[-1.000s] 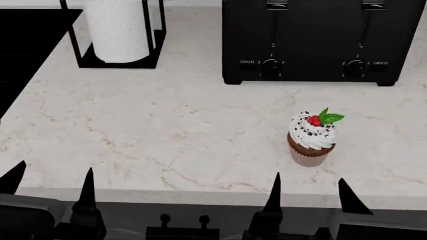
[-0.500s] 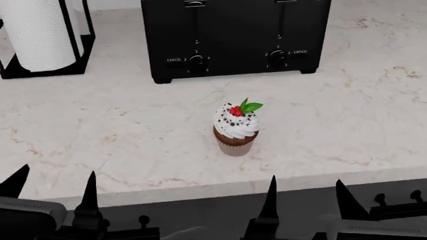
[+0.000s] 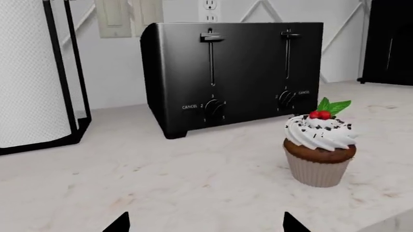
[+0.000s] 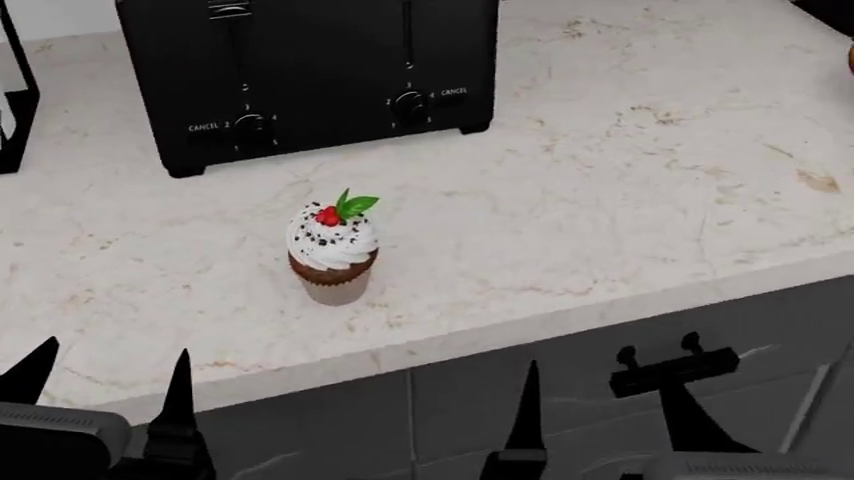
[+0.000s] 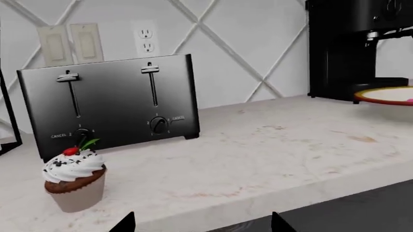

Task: Pick up the bowl with donut and place it on the tray. Pick up the cupcake and place it on the tray.

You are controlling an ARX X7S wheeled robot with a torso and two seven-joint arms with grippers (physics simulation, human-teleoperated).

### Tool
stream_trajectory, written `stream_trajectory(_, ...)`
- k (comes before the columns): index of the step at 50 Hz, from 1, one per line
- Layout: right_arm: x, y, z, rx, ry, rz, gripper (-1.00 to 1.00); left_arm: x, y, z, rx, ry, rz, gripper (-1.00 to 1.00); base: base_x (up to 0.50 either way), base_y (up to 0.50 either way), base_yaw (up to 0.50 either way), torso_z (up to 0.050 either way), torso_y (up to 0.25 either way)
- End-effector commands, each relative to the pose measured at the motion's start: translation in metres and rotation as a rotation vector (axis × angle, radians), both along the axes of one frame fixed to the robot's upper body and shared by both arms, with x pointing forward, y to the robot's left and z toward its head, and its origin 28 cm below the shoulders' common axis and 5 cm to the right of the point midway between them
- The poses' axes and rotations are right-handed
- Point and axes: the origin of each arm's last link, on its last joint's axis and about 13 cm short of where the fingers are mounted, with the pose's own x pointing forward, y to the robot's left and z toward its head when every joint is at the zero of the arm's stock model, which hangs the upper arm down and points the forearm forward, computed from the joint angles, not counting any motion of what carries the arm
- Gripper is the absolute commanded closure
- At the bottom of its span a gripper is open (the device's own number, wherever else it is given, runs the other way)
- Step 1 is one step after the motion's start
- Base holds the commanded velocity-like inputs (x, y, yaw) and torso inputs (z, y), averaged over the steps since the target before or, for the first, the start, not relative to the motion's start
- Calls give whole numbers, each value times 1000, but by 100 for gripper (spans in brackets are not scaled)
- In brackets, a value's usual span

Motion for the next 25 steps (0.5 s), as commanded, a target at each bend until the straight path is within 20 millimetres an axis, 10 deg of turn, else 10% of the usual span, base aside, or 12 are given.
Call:
stream_trajectory(1,-2,2,3,-7,-14,9,-100,-1,1,0,-1,0,1,-100,0,0,-500,0,0)
stream_trajectory(25,-7,4,9,-2,-63,55,-100,-8,5,6,-4,-23,23,-100,-5,-228,-100,0,0)
